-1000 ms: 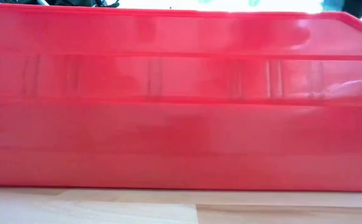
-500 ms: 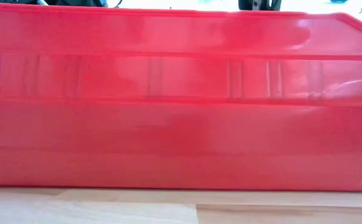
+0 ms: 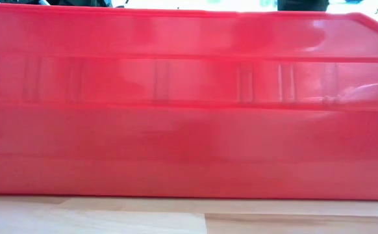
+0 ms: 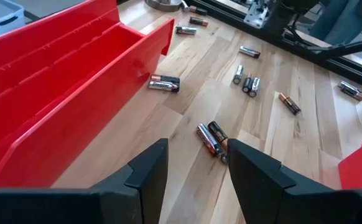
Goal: Sort batteries
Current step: Put the brown battery into the bottom red bin
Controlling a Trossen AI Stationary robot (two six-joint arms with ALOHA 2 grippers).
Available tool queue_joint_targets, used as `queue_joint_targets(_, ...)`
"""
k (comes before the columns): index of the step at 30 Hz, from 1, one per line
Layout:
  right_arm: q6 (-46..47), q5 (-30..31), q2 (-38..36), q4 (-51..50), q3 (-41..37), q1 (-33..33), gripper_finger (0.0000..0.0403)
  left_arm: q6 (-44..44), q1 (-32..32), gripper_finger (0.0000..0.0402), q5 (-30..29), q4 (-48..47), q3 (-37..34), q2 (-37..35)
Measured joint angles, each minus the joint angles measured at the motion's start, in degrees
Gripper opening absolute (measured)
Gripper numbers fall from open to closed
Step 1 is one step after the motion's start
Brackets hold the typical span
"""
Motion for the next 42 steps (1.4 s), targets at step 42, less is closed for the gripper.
queue_joint_targets(42,77.8,-20.2,-13.1,7.3,-40.3,19.8,0.0193,-0.5,0.0,0.0156,-0.9,0.3,0.0,0.0)
